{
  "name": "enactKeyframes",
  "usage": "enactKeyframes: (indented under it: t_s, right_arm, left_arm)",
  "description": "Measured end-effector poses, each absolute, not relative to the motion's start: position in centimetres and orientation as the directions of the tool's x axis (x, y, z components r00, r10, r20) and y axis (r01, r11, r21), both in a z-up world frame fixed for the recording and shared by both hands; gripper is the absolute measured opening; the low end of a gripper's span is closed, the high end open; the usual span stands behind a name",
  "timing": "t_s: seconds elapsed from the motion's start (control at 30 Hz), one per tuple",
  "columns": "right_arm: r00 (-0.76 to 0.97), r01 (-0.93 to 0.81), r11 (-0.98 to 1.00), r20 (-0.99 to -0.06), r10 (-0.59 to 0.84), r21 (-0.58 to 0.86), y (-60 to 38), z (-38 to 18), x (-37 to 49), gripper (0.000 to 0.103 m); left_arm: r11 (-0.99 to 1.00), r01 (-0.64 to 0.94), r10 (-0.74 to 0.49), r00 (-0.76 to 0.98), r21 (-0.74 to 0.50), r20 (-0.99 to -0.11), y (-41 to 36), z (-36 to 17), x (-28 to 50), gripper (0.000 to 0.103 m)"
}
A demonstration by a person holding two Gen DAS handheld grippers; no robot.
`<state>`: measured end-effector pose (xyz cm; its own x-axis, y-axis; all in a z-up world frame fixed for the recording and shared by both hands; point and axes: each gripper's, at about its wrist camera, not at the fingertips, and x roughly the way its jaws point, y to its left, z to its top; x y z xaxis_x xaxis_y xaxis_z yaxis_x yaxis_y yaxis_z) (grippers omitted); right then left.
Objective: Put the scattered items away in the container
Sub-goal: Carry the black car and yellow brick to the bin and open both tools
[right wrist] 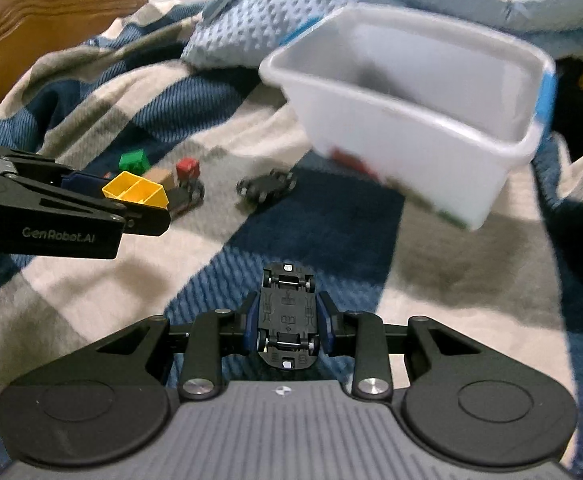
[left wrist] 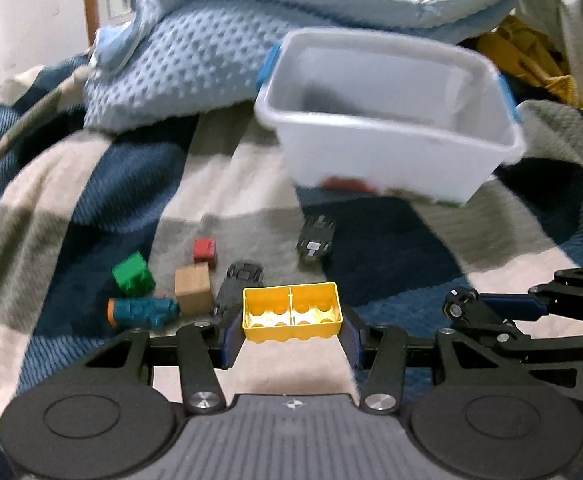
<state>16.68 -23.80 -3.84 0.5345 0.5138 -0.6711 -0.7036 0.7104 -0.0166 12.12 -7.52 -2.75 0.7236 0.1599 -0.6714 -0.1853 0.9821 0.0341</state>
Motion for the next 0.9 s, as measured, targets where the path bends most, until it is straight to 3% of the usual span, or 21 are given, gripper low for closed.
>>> enactKeyframes:
  t_s: [0.67,0.9]
  right_arm:
    - [0.760,-0.574,0.808,-0.450,0.469,-0.129,-24.3,5.3,21.4,0.033]
    - [0.767,-0.569,0.812,-0.440,0.467,-0.129,-23.8,6.1,25.6,0.033]
  left_arm:
    - [0.989,-0.095,0.140,0.845,0.113,-0.516,-9.2,6.6,20.1,0.053]
    - [0.990,-0.094,0.136,0.853,0.109,-0.505,-8.9,7.3,25.1,0.053]
